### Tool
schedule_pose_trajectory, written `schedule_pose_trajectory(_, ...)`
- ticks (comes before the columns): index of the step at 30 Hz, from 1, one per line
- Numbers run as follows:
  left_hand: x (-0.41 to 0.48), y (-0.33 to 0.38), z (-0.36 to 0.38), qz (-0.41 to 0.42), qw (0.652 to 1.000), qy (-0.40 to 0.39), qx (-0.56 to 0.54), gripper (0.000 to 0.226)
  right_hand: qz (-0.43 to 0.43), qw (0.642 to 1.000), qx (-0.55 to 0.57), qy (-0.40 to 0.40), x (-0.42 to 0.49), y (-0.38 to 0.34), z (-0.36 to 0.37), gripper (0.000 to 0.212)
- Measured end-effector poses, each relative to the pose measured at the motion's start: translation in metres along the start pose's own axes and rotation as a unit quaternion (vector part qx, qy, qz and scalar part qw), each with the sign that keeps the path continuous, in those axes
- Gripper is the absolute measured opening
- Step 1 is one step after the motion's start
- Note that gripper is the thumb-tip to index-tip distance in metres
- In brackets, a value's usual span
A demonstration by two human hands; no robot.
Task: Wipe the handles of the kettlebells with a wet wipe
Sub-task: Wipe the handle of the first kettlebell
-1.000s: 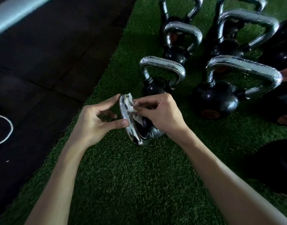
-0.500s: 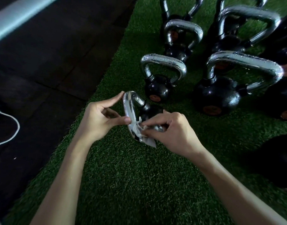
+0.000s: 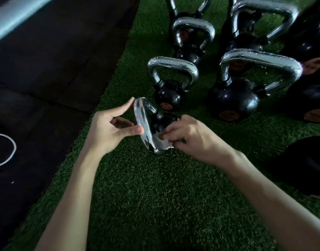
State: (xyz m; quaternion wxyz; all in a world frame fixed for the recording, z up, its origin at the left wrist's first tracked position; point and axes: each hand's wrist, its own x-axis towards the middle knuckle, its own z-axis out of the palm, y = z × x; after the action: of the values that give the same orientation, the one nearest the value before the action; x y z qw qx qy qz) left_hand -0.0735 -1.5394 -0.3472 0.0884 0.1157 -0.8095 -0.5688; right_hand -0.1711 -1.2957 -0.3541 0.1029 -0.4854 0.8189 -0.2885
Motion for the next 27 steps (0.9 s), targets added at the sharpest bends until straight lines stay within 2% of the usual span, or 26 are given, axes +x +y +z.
schedule_pose_trajectory(3,0.001,0.005,0.003,0.002,1.0,-0.004,0.003,0.083,-0.015,0.998,-0.049,-0.022,0.014,0.002,-0.005,0.012)
schedule_pose_trajectory(5,0.002,0.008,0.004,0.004,1.0,-0.013,0.001,0.083,-0.007,0.999,-0.031,-0.038,0.017,0.002,-0.006,0.013)
schedule_pose_trajectory(9,0.003,0.01,0.003,-0.005,1.0,-0.02,0.006,0.085,0.058,0.988,0.127,-0.067,0.019,-0.003,-0.014,0.019)
schedule_pose_trajectory(13,0.002,0.01,0.002,-0.004,1.0,-0.023,0.019,0.086,0.113,0.968,0.209,-0.08,0.02,-0.004,-0.012,0.025)
schedule_pose_trajectory(16,0.001,0.01,0.001,-0.007,0.999,-0.02,0.026,0.087,0.138,0.954,0.262,-0.054,0.018,-0.006,-0.007,0.021)
schedule_pose_trajectory(19,0.0,0.012,0.003,-0.01,0.999,-0.018,0.029,0.086,0.174,0.935,0.306,0.038,0.019,-0.013,0.005,0.017)
schedule_pose_trajectory(22,0.001,0.012,0.004,-0.008,0.999,-0.013,0.034,0.086,0.166,0.94,0.275,0.111,0.024,-0.02,0.011,0.015)
schedule_pose_trajectory(27,0.002,0.011,0.002,-0.006,0.999,-0.025,0.045,0.088,0.124,0.964,0.235,0.03,0.018,-0.016,-0.002,0.019)
